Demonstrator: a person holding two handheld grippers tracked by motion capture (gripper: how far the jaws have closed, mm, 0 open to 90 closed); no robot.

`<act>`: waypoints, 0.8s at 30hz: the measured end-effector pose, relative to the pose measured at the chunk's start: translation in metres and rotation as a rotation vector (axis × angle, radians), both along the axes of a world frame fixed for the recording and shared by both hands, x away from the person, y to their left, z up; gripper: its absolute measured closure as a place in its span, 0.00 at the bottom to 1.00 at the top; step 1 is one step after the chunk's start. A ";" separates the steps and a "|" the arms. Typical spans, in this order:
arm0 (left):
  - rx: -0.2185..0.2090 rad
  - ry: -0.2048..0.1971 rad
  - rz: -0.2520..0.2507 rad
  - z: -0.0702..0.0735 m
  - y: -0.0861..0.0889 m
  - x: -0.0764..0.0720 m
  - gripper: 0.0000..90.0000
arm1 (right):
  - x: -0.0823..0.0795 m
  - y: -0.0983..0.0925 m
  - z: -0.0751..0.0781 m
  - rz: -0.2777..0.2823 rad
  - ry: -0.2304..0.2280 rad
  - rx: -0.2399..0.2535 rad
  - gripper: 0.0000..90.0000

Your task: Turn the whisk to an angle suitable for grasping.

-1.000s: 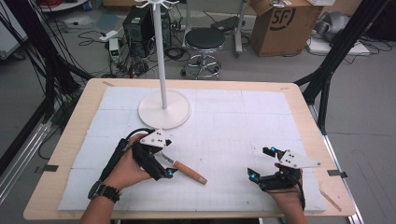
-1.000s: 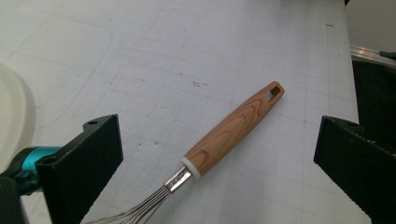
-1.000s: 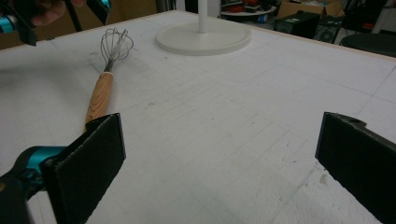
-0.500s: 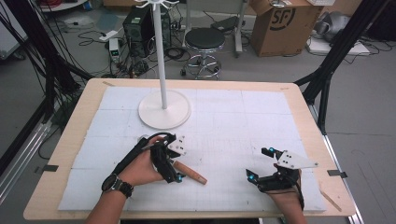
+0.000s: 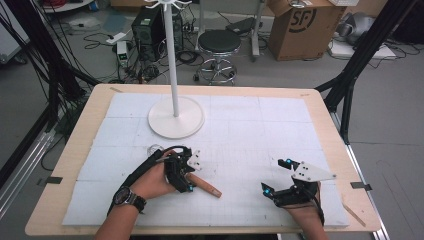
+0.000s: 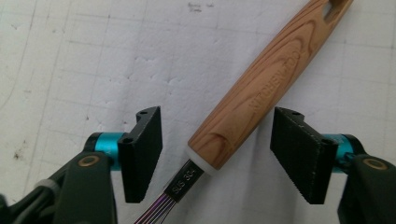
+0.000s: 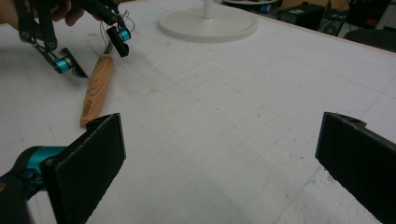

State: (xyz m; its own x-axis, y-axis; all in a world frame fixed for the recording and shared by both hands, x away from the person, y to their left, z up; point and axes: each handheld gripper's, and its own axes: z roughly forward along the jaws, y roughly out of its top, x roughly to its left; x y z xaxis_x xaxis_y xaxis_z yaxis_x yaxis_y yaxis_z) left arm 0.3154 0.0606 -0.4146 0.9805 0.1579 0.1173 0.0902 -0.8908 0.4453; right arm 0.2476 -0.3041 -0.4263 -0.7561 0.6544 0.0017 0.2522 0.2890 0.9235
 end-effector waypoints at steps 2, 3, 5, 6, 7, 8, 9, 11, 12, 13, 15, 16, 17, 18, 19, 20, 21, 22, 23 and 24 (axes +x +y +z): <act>0.010 0.015 -0.005 -0.001 0.000 0.001 0.46 | 0.000 0.000 0.000 0.001 -0.001 -0.002 0.00; 0.022 0.022 -0.008 -0.002 0.000 0.001 0.46 | 0.000 0.000 0.000 0.001 -0.001 -0.002 0.00; 0.014 0.034 -0.007 -0.002 0.000 0.001 0.49 | 0.000 0.000 0.000 -0.001 0.001 -0.003 0.00; 0.013 0.045 -0.008 -0.002 0.000 0.001 0.53 | 0.000 0.000 0.000 0.000 0.000 -0.003 0.00; 0.014 0.048 -0.009 -0.002 0.000 0.001 0.54 | 0.000 0.000 0.000 0.002 0.000 -0.005 0.00; 0.014 0.047 -0.011 -0.002 0.000 0.001 0.55 | 0.000 0.001 0.000 0.001 0.001 -0.004 0.00; 0.015 0.050 -0.011 -0.002 0.000 0.001 0.56 | 0.000 0.001 0.000 0.003 0.001 -0.004 0.01; 0.015 0.048 -0.010 -0.002 0.000 0.001 0.57 | 0.000 0.001 0.000 0.003 0.002 -0.005 0.01; 0.015 0.048 -0.011 -0.001 0.000 0.000 0.58 | 0.000 0.001 0.000 0.003 0.001 -0.006 0.00; 0.018 0.041 -0.015 -0.001 0.000 0.000 0.58 | 0.000 0.001 0.000 0.003 0.001 -0.006 0.00; 0.018 0.037 -0.003 -0.001 0.001 -0.001 0.60 | 0.000 0.001 0.000 0.003 0.001 -0.005 0.00; 0.022 0.028 -0.004 0.000 0.001 0.000 0.63 | 0.000 0.001 0.000 0.003 0.002 -0.004 0.00; 0.026 0.023 0.000 0.000 0.001 0.000 0.63 | 0.000 0.001 0.000 0.003 0.002 -0.004 0.00; 0.029 0.020 0.003 0.000 0.001 0.001 0.64 | 0.000 0.001 0.000 0.004 0.001 -0.005 0.00; 0.029 0.021 0.003 0.000 0.001 0.001 0.64 | 0.000 0.001 0.000 0.004 0.001 -0.005 0.00; 0.026 0.024 0.012 0.000 0.001 0.001 0.64 | 0.000 0.002 0.000 0.007 0.000 -0.005 0.01; 0.028 0.021 0.013 0.000 0.001 0.002 0.64 | 0.000 0.002 0.000 0.007 0.000 -0.005 0.01; 0.032 0.023 0.018 0.000 0.001 0.002 0.65 | 0.000 0.002 0.000 0.006 -0.001 -0.005 0.00; 0.037 0.018 0.022 0.000 0.000 0.002 0.65 | 0.000 0.002 0.000 0.006 -0.001 -0.005 0.00; 0.054 0.012 0.022 0.001 -0.002 0.002 0.66 | 0.000 0.002 0.000 0.007 -0.002 -0.005 0.00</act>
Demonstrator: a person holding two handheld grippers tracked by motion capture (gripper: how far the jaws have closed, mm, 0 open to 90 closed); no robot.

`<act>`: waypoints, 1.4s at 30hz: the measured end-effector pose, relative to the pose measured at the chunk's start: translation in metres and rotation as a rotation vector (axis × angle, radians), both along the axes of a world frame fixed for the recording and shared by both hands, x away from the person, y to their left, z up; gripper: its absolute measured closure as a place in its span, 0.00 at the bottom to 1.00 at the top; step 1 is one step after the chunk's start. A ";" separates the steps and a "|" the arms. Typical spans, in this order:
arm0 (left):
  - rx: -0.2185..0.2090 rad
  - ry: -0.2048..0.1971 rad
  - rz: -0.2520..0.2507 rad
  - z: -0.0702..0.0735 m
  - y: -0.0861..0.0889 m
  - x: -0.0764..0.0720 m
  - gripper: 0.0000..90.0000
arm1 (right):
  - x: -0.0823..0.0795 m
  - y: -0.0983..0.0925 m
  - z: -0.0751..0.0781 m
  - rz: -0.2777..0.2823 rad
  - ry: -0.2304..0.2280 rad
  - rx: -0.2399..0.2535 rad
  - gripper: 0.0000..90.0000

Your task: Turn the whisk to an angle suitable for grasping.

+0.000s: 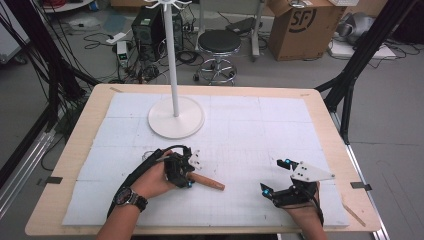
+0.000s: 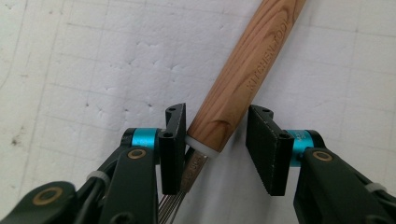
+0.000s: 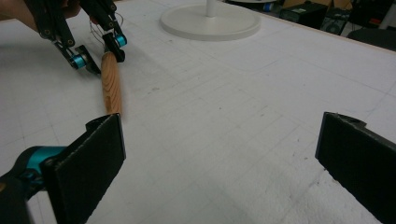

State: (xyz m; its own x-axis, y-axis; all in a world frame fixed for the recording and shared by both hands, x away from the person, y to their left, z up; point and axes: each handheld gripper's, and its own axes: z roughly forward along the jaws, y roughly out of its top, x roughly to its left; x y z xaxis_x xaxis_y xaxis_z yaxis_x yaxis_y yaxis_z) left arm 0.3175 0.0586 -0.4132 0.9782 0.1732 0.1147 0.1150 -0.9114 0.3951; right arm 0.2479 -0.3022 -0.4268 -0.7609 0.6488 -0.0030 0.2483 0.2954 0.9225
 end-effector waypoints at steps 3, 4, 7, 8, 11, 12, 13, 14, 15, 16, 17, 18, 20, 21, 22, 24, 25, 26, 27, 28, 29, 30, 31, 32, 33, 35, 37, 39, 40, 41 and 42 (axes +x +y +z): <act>0.052 -0.010 0.010 0.003 -0.006 0.001 0.67 | 0.000 0.000 0.000 0.001 0.001 0.000 0.00; 0.060 -0.010 0.007 0.004 -0.009 0.003 0.66 | 0.000 0.000 0.000 0.001 0.002 0.001 0.00; 0.063 -0.002 0.008 0.004 -0.010 0.006 0.64 | 0.000 0.000 0.000 0.002 0.000 0.000 0.00; 0.065 -0.005 0.009 0.003 -0.010 0.007 0.63 | 0.000 -0.001 0.000 0.002 0.000 0.000 0.01; 0.067 -0.007 0.021 0.002 -0.010 0.008 0.61 | 0.000 -0.001 0.000 0.002 0.003 -0.002 0.00; 0.066 -0.006 0.017 0.002 -0.010 0.010 0.60 | 0.000 -0.001 0.000 0.004 0.002 -0.002 0.00; 0.061 -0.001 0.025 0.002 -0.010 0.010 0.60 | 0.000 -0.001 0.000 0.004 0.002 -0.002 0.00; 0.062 0.000 0.019 0.001 -0.010 0.010 0.60 | 0.000 0.000 -0.001 0.004 0.003 -0.002 0.00; 0.063 0.005 0.013 0.001 -0.011 0.012 0.60 | 0.000 0.000 0.000 0.004 0.004 -0.002 0.00; 0.067 0.018 0.009 0.002 -0.011 0.013 0.61 | 0.000 0.000 -0.001 0.003 0.004 -0.002 0.00; 0.069 0.022 0.010 0.002 -0.012 0.013 0.64 | 0.000 0.000 -0.001 0.004 0.004 -0.005 0.00; 0.078 0.026 0.005 0.002 -0.013 0.013 0.65 | 0.000 0.000 -0.001 0.005 0.003 -0.005 0.00; 0.092 0.036 -0.001 0.002 -0.015 0.013 0.66 | 0.000 0.001 -0.001 0.005 0.007 -0.006 0.00; 0.101 0.037 -0.009 0.003 -0.016 0.013 0.67 | 0.001 0.001 -0.001 0.005 0.004 -0.009 0.01; 0.107 0.035 -0.019 0.003 -0.017 0.013 0.69 | 0.000 0.002 -0.001 0.006 0.007 -0.009 0.00; 0.117 0.035 -0.030 0.003 -0.018 0.012 0.70 | 0.000 0.002 -0.001 0.006 0.006 -0.010 0.01; 0.120 0.034 -0.034 0.003 -0.019 0.012 0.71 | 0.000 0.002 -0.001 0.006 0.006 -0.009 0.00; 0.120 0.033 -0.035 0.003 -0.019 0.011 0.72 | 0.000 0.002 -0.001 0.007 0.006 -0.010 0.00; 0.119 0.037 -0.034 0.004 -0.019 0.011 0.74 | 0.000 0.001 -0.001 0.006 0.005 -0.010 0.00; 0.119 0.038 -0.034 0.004 -0.019 0.011 0.74 | 0.000 0.001 -0.001 0.007 0.006 -0.009 0.00; 0.120 0.037 -0.032 0.004 -0.019 0.011 0.75 | 0.000 0.001 -0.001 0.009 0.005 -0.010 0.01; 0.122 0.038 -0.033 0.004 -0.019 0.010 0.76 | 0.000 0.001 -0.001 0.008 0.004 -0.009 0.01; 0.123 0.037 -0.034 0.004 -0.019 0.010 0.76 | 0.000 0.001 -0.001 0.010 0.005 -0.009 0.00; 0.124 0.041 -0.025 0.004 -0.018 0.010 0.76 | 0.000 0.001 -0.001 0.010 0.005 -0.009 0.00; 0.128 0.043 -0.028 0.005 -0.018 0.010 0.77 | 0.000 0.001 -0.001 0.010 0.003 -0.009 0.00; 0.127 0.051 -0.016 0.006 -0.016 0.011 0.78 | -0.001 0.000 -0.001 0.010 0.005 -0.008 0.00; 0.108 0.051 -0.007 0.007 -0.013 0.011 0.78 | -0.001 0.000 -0.001 0.008 0.004 -0.008 0.00; 0.082 0.048 -0.005 0.010 -0.010 0.011 0.78 | -0.001 -0.001 -0.001 0.009 0.004 -0.005 0.01; 0.067 0.047 0.001 0.012 -0.008 0.010 0.78 | -0.001 -0.001 -0.001 0.007 0.004 -0.005 0.01; 0.049 0.042 0.002 0.014 -0.006 0.010 0.78 | -0.001 -0.001 -0.001 0.007 0.004 -0.005 0.01; 0.030 0.044 0.009 0.016 -0.004 0.009 0.78 | -0.001 -0.001 -0.001 0.008 0.004 -0.006 0.00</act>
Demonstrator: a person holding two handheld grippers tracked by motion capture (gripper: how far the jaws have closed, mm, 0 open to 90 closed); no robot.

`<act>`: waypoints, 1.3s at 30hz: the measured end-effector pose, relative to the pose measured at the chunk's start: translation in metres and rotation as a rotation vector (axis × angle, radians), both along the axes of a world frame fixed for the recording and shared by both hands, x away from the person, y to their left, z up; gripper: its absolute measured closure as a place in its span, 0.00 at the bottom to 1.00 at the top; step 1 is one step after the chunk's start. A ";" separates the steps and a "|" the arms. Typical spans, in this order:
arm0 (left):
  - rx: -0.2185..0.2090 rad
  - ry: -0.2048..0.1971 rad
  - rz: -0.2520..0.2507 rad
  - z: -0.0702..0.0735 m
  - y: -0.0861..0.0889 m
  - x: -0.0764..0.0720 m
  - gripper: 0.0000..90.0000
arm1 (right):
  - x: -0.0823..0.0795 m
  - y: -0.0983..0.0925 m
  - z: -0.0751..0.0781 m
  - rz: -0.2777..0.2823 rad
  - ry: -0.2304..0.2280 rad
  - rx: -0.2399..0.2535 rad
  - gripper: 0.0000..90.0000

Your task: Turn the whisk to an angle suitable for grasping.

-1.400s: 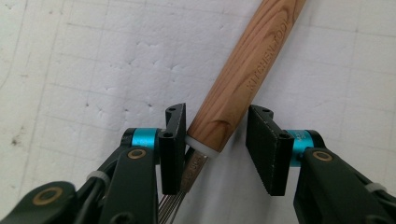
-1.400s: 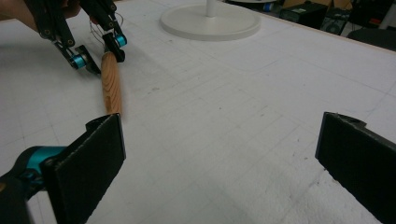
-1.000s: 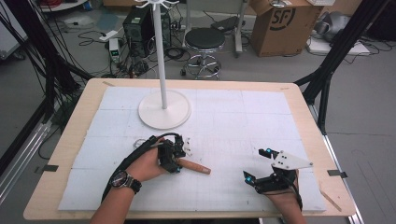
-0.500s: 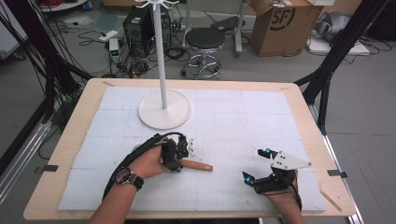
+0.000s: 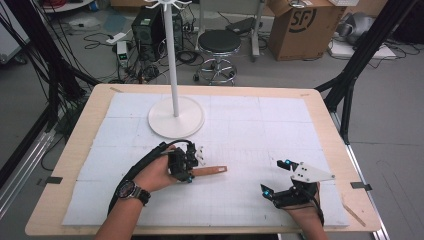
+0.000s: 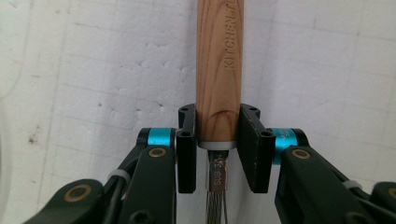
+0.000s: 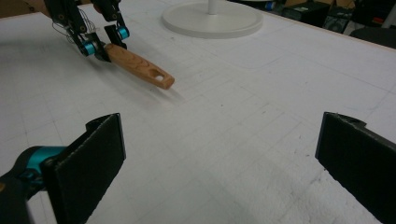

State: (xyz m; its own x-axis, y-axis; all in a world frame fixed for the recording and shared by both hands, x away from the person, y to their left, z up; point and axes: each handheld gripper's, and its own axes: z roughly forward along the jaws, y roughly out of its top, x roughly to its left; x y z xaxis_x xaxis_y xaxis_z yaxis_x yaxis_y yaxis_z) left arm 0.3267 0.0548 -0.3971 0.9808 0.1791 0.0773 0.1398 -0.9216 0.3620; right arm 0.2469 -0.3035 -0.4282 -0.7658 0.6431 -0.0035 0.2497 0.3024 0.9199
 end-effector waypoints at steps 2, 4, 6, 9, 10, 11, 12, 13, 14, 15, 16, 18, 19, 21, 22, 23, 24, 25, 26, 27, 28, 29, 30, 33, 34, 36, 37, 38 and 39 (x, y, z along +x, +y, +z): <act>-0.041 -0.003 0.010 0.004 0.004 -0.001 0.78 | 0.000 0.000 0.000 0.001 0.000 -0.003 0.00; -0.084 -0.005 0.022 0.008 0.010 -0.001 0.78 | 0.000 0.001 0.000 0.000 0.001 -0.003 0.01; -0.127 -0.012 0.041 0.013 0.016 -0.002 0.78 | -0.001 0.001 0.000 0.000 0.001 -0.002 0.01; -0.187 -0.019 0.066 0.020 0.026 -0.004 0.78 | 0.000 0.001 0.000 -0.001 -0.002 -0.003 0.01; -0.199 -0.022 0.069 0.023 0.029 -0.004 0.78 | -0.001 0.001 0.000 -0.001 0.001 -0.003 0.01; -0.218 -0.028 0.078 0.025 0.033 -0.005 0.78 | -0.001 0.001 0.000 -0.001 0.001 -0.003 0.01; -0.235 -0.033 0.088 0.028 0.036 -0.006 0.78 | 0.000 0.001 0.000 0.002 -0.003 -0.004 0.01; -0.254 -0.036 0.091 0.031 0.039 -0.006 0.78 | 0.000 0.001 0.000 0.001 -0.004 -0.007 0.01; -0.271 -0.034 0.100 0.033 0.042 -0.007 0.78 | 0.000 0.001 0.000 0.003 -0.002 -0.006 0.01; -0.293 -0.044 0.097 0.037 0.046 -0.007 0.78 | 0.000 0.001 0.000 0.003 -0.002 -0.006 0.01; -0.311 -0.043 0.103 0.039 0.049 -0.008 0.78 | 0.000 0.002 0.000 0.002 -0.002 -0.006 0.00; -0.343 -0.049 0.112 0.044 0.053 -0.010 0.78 | 0.000 0.002 0.000 0.000 0.000 -0.007 0.01; -0.351 -0.046 0.112 0.046 0.055 -0.011 0.78 | 0.000 0.002 0.000 0.002 -0.002 -0.006 0.01; -0.374 -0.046 0.121 0.050 0.059 -0.012 0.78 | 0.000 0.003 0.000 0.003 0.001 -0.007 0.00; -0.373 -0.044 0.115 0.052 0.062 -0.012 0.78 | 0.001 0.003 0.000 0.003 -0.001 -0.005 0.01; -0.392 -0.039 0.125 0.053 0.064 -0.013 0.78 | 0.001 0.003 0.000 0.003 -0.001 -0.005 0.01; -0.408 -0.039 0.130 0.055 0.066 -0.013 0.79 | 0.002 0.004 0.000 0.002 -0.001 -0.007 0.01; -0.423 -0.032 0.134 0.056 0.068 -0.012 0.79 | 0.002 0.004 0.000 0.002 -0.001 -0.007 0.01; -0.430 -0.031 0.138 0.057 0.070 -0.012 0.78 | 0.002 0.004 0.001 0.004 -0.003 -0.007 0.00; -0.447 -0.028 0.145 0.059 0.073 -0.012 0.79 | 0.002 0.004 0.001 0.003 -0.003 -0.006 0.01; -0.460 -0.022 0.154 0.061 0.076 -0.012 0.79 | 0.002 0.004 0.001 0.003 -0.003 -0.006 0.01; -0.470 -0.022 0.155 0.062 0.078 -0.011 0.79 | 0.002 0.004 0.001 0.003 -0.003 -0.006 0.01; -0.481 -0.023 0.160 0.063 0.081 -0.011 0.79 | 0.003 0.004 0.001 0.004 -0.008 -0.007 0.00; -0.533 -0.006 0.171 0.067 0.088 -0.011 0.79 | 0.004 0.004 0.001 0.003 -0.007 -0.008 0.01; -0.563 0.006 0.179 0.068 0.089 -0.011 0.79 | 0.006 0.004 0.001 -0.002 -0.005 -0.006 0.00; -0.581 0.012 0.170 0.071 0.092 -0.011 0.79 | 0.007 0.005 0.002 -0.002 -0.011 -0.011 0.01; -0.590 0.021 0.169 0.073 0.093 -0.010 0.79 | 0.007 0.005 0.002 -0.002 -0.011 -0.011 0.01; -0.598 0.022 0.164 0.074 0.094 -0.010 0.79 | 0.008 0.006 0.002 -0.002 -0.010 -0.013 0.00; -0.610 0.025 0.166 0.076 0.095 -0.010 0.79 | 0.008 0.006 0.003 -0.002 -0.013 -0.017 0.01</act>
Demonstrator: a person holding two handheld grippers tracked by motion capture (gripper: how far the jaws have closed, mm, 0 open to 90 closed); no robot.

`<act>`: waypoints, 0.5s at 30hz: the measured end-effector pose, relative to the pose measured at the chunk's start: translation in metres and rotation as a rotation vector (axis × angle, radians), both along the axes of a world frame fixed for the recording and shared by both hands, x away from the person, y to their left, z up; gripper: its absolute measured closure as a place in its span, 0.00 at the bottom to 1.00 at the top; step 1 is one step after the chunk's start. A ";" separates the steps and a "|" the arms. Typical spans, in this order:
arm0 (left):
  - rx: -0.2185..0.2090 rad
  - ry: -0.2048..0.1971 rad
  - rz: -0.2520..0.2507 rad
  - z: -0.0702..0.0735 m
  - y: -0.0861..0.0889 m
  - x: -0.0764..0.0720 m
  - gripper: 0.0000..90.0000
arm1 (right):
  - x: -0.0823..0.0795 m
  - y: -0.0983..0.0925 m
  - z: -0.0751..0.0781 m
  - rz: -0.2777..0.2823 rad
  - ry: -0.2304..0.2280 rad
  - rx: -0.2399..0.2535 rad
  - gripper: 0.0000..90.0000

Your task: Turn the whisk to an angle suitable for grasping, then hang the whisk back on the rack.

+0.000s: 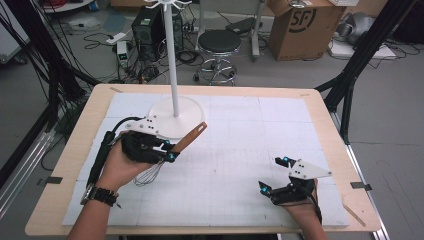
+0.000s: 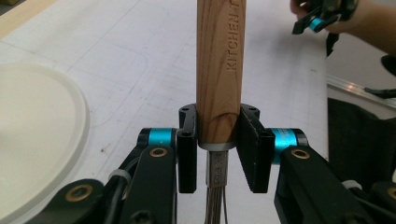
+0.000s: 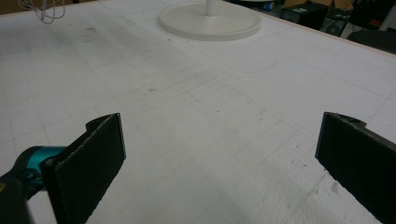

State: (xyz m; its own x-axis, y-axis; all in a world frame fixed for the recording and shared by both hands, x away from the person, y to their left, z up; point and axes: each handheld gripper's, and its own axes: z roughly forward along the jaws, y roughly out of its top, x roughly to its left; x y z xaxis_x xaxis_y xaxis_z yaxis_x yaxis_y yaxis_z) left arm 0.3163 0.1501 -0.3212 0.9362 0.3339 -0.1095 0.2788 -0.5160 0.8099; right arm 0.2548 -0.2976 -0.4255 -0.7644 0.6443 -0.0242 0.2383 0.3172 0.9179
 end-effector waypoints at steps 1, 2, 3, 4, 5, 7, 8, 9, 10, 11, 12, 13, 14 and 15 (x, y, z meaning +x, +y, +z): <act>-0.012 -0.003 -0.006 0.002 0.001 0.000 0.79 | 0.000 0.001 0.000 0.000 0.002 -0.001 0.01; -0.034 -0.002 -0.001 0.003 0.002 0.000 0.79 | 0.000 0.001 0.000 0.000 0.002 -0.001 0.01; -0.042 -0.007 0.001 0.004 0.003 -0.001 0.79 | -0.001 0.001 0.000 0.000 0.005 0.000 0.01; -0.050 -0.011 0.003 0.005 0.004 -0.001 0.79 | 0.000 0.001 0.000 -0.001 0.005 -0.002 0.01; -0.057 -0.015 0.002 0.006 0.005 -0.002 0.79 | 0.000 0.001 0.000 -0.002 0.005 -0.002 0.01; -0.070 -0.013 -0.001 0.006 0.007 -0.002 0.79 | 0.000 0.001 -0.001 -0.005 0.007 -0.004 0.01; -0.078 -0.014 0.007 0.007 0.007 -0.002 0.79 | 0.000 0.001 -0.001 -0.005 0.007 -0.004 0.01; -0.082 -0.016 0.009 0.007 0.009 -0.002 0.79 | 0.000 0.001 -0.001 -0.005 0.006 -0.006 0.01; -0.095 -0.016 0.010 0.008 0.010 -0.002 0.79 | 0.000 0.002 -0.001 -0.004 0.005 -0.007 0.00; -0.103 -0.020 0.014 0.008 0.011 -0.002 0.79 | 0.000 0.002 -0.001 -0.002 0.008 -0.006 0.01; -0.114 -0.023 0.016 0.009 0.012 -0.002 0.79 | 0.000 0.002 -0.001 -0.001 0.007 -0.007 0.00; -0.125 -0.023 0.020 0.010 0.013 -0.001 0.79 | -0.001 0.001 0.000 -0.003 0.005 -0.004 0.01; -0.136 -0.022 0.020 0.010 0.014 0.000 0.79 | -0.001 0.001 0.000 -0.003 0.005 -0.004 0.01; -0.149 -0.020 0.020 0.011 0.016 0.001 0.79 | -0.001 0.000 0.000 -0.004 0.003 -0.005 0.00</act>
